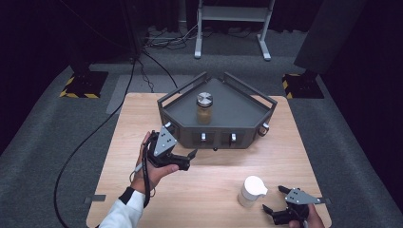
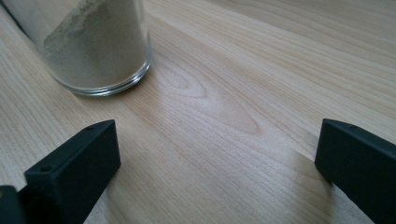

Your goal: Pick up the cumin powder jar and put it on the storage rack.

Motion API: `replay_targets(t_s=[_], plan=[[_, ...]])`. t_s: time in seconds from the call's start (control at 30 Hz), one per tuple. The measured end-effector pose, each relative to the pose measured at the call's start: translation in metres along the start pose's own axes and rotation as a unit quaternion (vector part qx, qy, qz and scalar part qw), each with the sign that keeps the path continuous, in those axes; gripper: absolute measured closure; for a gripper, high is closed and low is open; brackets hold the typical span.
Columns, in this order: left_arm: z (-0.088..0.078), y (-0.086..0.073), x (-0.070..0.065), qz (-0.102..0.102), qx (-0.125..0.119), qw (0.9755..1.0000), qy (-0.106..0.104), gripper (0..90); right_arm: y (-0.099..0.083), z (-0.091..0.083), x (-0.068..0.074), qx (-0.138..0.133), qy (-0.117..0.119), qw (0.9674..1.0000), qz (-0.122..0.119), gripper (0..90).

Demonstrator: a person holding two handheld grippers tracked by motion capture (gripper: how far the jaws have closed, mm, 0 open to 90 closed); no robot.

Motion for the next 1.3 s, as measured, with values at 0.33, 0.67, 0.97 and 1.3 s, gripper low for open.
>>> replay_targets(t_s=[0.33, 0.67, 0.97, 1.3], plan=[[-0.005, -0.031, -0.004, -0.003, 0.009, 0.9999, -0.010, 0.4, 0.000, 0.000, 0.000, 0.000, 0.000, 1.0000, 0.000, 0.0], [-0.006, -0.054, -0.010, -0.015, 0.025, 0.9996, -0.004, 0.4, 0.000, 0.000, 0.000, 0.000, 0.000, 1.0000, 0.000, 0.0], [-0.005, -0.077, -0.016, -0.023, 0.039, 0.9990, 0.003, 0.4, 0.000, 0.000, 0.000, 0.000, 0.000, 1.0000, 0.000, 0.0], [-0.004, -0.097, -0.019, -0.049, 0.049, 0.9976, -0.005, 0.5, 0.000, 0.000, 0.000, 0.000, 0.000, 1.0000, 0.000, 0.0]])
Point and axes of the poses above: each handheld gripper's, and its own axes: z roughly forward along the jaws, y roughly out of its top, x roughly to its left, the point moved 6 cm from there along z, roughly forward along the jaws, and after that the axes turned 5 degrees about -y, right-handed, at the moved point
